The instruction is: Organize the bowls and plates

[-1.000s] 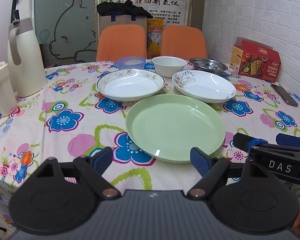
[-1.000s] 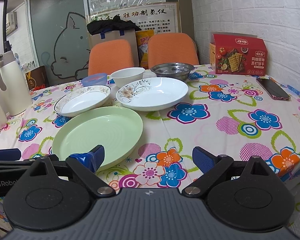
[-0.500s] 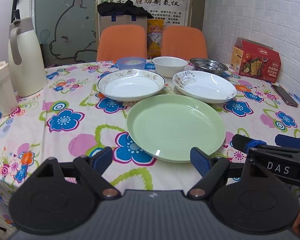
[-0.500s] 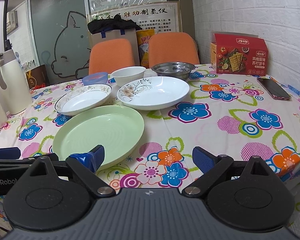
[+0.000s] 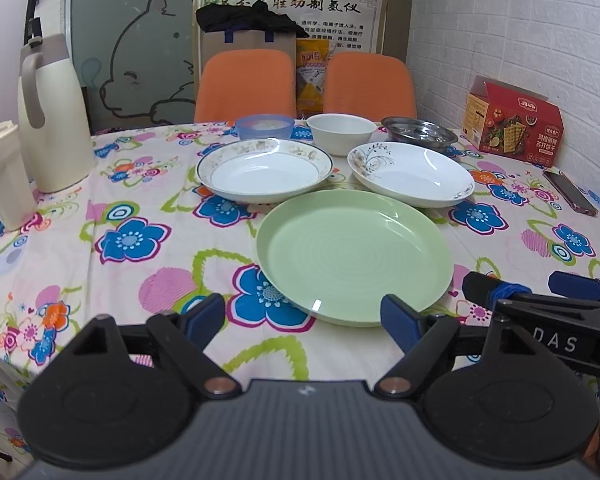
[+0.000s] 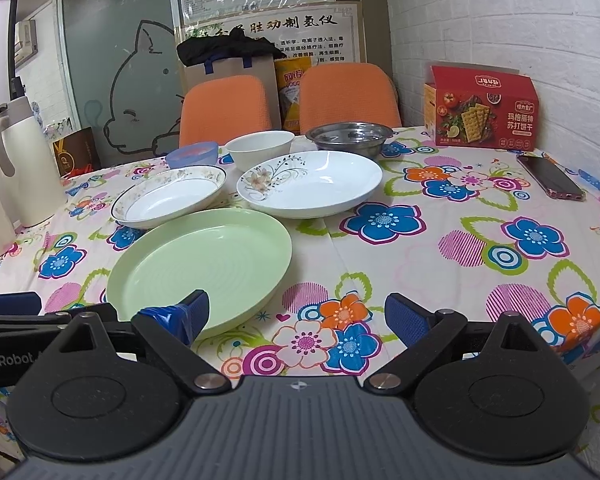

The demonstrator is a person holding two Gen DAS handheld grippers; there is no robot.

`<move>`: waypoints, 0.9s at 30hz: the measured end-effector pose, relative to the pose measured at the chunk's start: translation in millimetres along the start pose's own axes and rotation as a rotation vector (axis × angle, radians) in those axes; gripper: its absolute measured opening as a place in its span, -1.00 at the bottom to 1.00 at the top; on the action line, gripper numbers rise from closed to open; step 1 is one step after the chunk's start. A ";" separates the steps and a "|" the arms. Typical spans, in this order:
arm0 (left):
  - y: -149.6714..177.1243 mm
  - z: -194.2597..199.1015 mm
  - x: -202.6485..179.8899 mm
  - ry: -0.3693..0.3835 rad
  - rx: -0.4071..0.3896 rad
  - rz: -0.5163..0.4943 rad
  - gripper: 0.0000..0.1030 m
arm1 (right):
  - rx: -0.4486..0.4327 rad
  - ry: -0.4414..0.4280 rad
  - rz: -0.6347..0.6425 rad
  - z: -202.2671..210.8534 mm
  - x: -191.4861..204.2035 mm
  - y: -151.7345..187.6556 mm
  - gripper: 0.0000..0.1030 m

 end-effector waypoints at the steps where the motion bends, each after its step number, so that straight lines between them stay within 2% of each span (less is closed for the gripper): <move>1: -0.2 -0.3 0.7 -0.001 0.001 0.000 0.61 | 0.002 0.000 0.001 -0.6 0.4 0.1 0.60; 27: -5.2 -7.5 7.0 0.002 -0.002 0.013 0.61 | 0.008 -0.013 0.005 -7.5 4.2 -2.2 0.60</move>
Point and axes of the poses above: each gripper's, at about its wrist camera, not at the fingertips, and z roughly against the way its jaws point, x to its left, y to its underside, the point moved 2 cm from there along -z, roughly the way its jaws point, and after that the axes turned 2 degrees about -y, right-handed, at the moved point
